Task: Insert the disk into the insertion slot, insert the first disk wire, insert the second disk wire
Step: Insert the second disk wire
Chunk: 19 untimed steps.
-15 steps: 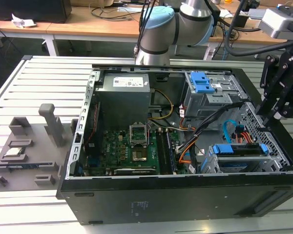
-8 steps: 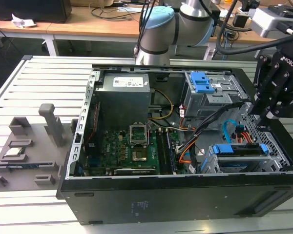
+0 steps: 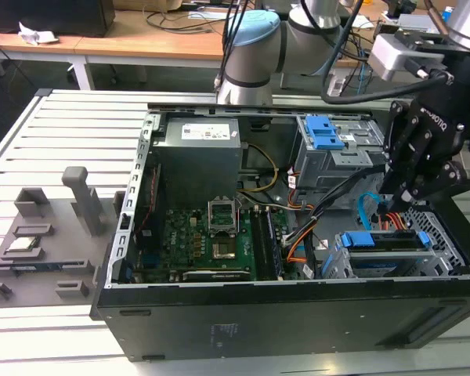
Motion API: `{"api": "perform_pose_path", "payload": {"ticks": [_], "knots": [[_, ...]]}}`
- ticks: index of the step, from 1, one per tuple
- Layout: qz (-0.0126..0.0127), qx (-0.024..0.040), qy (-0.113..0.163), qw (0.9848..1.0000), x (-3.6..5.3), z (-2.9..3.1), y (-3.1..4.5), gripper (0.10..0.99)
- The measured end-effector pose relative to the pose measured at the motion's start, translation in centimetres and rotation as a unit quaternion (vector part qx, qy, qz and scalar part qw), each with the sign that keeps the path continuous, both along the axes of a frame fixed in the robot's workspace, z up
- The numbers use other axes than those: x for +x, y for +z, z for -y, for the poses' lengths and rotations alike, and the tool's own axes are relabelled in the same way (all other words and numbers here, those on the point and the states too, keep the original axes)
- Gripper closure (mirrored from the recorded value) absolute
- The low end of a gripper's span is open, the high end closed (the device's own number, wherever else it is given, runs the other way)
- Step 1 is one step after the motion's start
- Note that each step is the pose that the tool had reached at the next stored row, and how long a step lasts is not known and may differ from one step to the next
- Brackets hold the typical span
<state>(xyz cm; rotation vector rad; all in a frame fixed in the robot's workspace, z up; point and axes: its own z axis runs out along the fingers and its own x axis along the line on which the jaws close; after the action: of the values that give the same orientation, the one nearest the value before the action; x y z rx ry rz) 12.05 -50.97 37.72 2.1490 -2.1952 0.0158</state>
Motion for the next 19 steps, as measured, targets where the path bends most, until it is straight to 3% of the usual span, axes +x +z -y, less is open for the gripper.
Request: {"api": "perform_pose_path", "payload": {"ticks": [3,4,10,13,15,19], "knots": [[0.0,-0.0021,0.0,1.0,-0.27,0.02,-0.55,0.725],[0.0,-0.0053,0.0,1.0,-0.27,0.04,-0.66,0.725],[0.0,-0.0161,0.0,0.9999,-0.28,0.04,-0.69,0.725],[0.0,-0.0195,0.0,0.9998,-0.28,0.04,-0.68,0.804],[0.0,-0.0218,0.0,0.9998,-0.28,0.04,-0.68,0.925],[0.0,-0.0287,0.0,0.9996,-0.28,0.07,-0.67,0.925]]}}
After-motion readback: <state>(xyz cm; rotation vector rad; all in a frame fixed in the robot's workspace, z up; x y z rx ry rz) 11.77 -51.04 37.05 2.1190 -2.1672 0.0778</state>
